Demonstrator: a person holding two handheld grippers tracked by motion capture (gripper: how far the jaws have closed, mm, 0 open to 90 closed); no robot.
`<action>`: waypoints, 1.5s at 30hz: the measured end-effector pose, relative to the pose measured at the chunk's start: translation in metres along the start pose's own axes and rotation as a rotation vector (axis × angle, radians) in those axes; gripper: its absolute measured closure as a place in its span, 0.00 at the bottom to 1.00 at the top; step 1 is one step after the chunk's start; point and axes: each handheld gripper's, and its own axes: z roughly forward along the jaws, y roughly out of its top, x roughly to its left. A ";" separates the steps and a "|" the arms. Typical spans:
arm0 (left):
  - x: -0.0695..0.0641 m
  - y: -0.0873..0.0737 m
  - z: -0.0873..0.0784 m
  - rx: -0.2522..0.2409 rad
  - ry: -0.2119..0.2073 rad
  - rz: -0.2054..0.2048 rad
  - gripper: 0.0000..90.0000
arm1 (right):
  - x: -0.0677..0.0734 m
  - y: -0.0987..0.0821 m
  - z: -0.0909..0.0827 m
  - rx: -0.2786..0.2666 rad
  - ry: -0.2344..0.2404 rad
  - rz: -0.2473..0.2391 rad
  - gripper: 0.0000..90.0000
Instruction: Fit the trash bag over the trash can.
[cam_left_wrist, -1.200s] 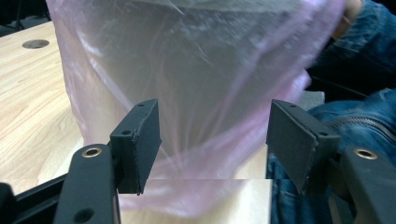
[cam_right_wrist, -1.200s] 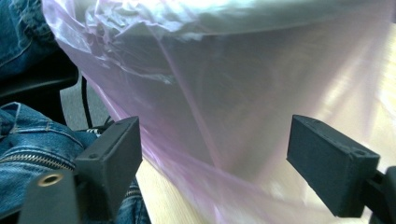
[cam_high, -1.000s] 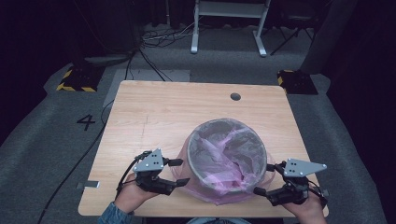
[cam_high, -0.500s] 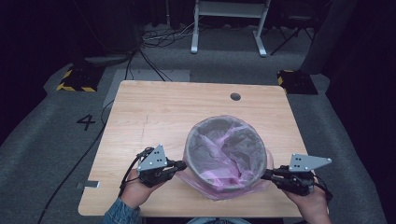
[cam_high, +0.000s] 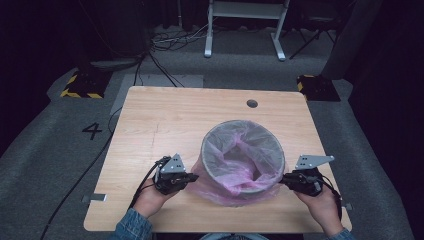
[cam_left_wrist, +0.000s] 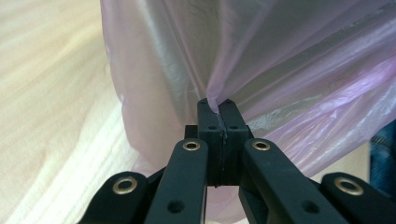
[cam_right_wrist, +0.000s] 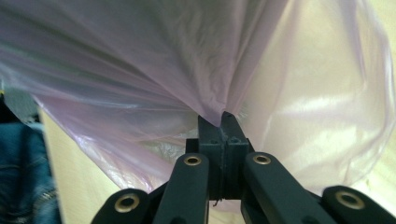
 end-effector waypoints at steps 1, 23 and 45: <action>0.001 -0.002 0.002 0.009 -0.002 -0.008 1.00 | -0.002 -0.002 0.003 0.015 -0.002 0.008 1.00; 0.025 0.012 0.000 -0.078 0.135 -0.068 1.00 | -0.017 -0.001 -0.004 -0.021 -0.040 0.039 0.98; -0.010 0.009 -0.024 -0.147 0.022 0.066 0.49 | 0.008 -0.007 -0.036 -0.092 0.019 -0.074 0.38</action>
